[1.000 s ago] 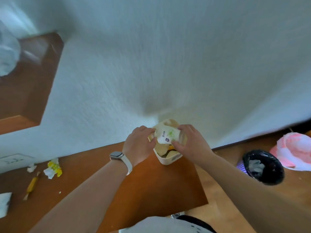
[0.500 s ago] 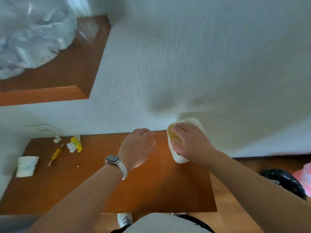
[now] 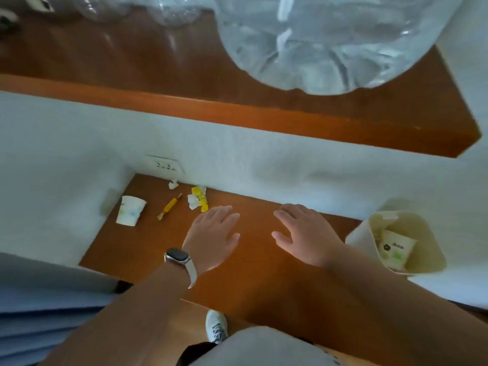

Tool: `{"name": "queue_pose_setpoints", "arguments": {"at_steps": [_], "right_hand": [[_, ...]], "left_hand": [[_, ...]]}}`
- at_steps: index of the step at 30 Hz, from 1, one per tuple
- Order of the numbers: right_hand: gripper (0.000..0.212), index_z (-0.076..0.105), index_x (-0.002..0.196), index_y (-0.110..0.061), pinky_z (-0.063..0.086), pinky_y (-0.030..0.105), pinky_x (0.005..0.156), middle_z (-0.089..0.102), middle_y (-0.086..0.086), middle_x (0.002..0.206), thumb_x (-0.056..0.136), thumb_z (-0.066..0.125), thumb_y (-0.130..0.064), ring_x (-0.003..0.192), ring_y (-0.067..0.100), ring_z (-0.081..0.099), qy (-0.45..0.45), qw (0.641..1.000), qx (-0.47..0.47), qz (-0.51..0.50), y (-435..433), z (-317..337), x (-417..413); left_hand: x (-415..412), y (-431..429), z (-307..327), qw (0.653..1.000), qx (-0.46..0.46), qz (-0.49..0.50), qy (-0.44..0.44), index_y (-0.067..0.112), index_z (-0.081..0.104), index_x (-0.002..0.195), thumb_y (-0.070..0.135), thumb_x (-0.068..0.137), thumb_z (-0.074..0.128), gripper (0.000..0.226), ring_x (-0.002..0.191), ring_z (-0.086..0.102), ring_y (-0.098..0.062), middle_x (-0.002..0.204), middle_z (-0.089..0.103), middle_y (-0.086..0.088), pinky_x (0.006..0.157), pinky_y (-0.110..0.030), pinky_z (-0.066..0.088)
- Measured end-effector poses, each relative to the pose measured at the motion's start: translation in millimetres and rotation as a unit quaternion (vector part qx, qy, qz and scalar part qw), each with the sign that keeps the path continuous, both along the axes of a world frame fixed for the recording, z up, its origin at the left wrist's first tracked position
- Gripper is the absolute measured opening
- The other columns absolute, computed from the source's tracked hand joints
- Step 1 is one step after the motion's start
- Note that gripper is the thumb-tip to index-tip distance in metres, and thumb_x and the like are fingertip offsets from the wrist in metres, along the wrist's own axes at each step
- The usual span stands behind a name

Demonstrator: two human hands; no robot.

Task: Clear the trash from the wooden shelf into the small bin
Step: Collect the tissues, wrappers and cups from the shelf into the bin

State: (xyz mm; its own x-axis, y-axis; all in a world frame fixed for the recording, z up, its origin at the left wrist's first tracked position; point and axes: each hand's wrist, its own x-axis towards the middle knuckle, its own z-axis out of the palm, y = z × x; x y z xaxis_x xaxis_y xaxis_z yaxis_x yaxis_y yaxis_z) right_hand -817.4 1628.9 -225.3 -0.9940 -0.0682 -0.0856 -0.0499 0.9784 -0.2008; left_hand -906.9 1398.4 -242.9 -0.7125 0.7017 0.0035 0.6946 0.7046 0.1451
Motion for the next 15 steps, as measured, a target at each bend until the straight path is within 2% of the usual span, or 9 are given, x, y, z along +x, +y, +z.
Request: {"name": "queue_pose_setpoints", "arguments": {"at_steps": [6, 10, 15], "right_hand": [[0.051, 0.047, 0.133, -0.021, 0.044, 0.037, 0.103, 0.052, -0.001, 0.136, 0.095, 0.041, -0.054, 0.126, 0.019, 0.050, -0.006, 0.999, 0.027, 0.040, -70.6, -14.1, -58.4], [0.049, 0.049, 0.131, -0.019, 0.047, 0.037, 0.100, 0.055, 0.001, 0.133, 0.094, 0.043, -0.051, 0.121, 0.020, 0.053, -0.012, 0.997, 0.039, 0.060, -112.6, -25.0, -92.7], [0.046, 0.052, 0.127, -0.017, 0.051, 0.033, 0.091, 0.058, 0.000, 0.123, 0.093, 0.048, -0.048, 0.112, 0.018, 0.058, -0.011, 0.998, 0.034, 0.048, -154.2, -39.7, -120.2]], "left_hand": [[-42.0, -88.5, -19.1, 0.997, -0.020, 0.071, -0.037, 0.027, 0.044, 0.140, 0.046, 0.096, 0.046, 0.048, 0.139, 0.035, -0.019, 0.149, 0.041, 0.002, 0.108, -0.040, 0.035], [-69.4, -136.3, -34.6, 0.993, -0.024, 0.103, -0.056, 0.027, 0.043, 0.141, 0.047, 0.096, 0.047, 0.049, 0.139, 0.035, -0.020, 0.150, 0.040, 0.001, 0.108, -0.039, 0.035], [-99.0, -168.8, -52.3, 0.992, -0.013, 0.097, -0.075, 0.026, 0.043, 0.140, 0.046, 0.096, 0.045, 0.048, 0.137, 0.038, -0.019, 0.147, 0.043, 0.001, 0.106, -0.039, 0.038]]}}
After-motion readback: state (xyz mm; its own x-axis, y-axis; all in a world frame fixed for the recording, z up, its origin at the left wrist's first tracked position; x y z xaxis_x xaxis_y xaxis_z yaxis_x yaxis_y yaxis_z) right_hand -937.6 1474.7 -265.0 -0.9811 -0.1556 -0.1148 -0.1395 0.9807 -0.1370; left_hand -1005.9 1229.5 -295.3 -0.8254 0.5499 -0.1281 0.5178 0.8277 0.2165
